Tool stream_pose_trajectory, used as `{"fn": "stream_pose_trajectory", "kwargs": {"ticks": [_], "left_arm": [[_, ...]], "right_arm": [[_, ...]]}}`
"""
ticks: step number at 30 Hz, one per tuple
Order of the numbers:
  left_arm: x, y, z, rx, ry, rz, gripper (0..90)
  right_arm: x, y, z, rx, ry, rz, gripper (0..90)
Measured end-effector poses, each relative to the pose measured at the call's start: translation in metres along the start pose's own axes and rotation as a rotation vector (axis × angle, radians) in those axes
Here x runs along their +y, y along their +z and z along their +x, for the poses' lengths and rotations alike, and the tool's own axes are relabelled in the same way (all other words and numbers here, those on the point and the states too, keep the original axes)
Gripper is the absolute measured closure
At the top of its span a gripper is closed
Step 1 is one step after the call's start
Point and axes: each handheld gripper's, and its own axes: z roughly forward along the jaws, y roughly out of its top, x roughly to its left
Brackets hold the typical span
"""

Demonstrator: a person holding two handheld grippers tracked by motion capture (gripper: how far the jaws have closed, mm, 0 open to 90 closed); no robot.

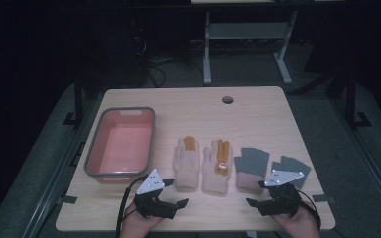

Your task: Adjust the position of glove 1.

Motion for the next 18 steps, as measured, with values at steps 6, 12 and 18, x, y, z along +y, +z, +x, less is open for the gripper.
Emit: {"fn": "stream_pose_trajectory", "kwargs": {"ticks": [6, 12, 18], "left_arm": [[-0.001, 0.001, 0.001, -0.006, -0.001, 0.002, 16.8], [-0.002, 0.0, 0.0, 0.0, 0.009, -0.006, 16.8], [-0.001, -0.001, 0.0, 0.007, 0.017, -0.012, 16.8]], "right_arm": [[0.001, 0.001, -0.001, 0.005, 0.002, -0.004, 27.0], [0.017, 0.003, -0.002, 0.021, 0.006, -0.036, 26.3], [0.028, 0.003, -0.005, 0.041, 0.01, -0.032, 26.3]]}}
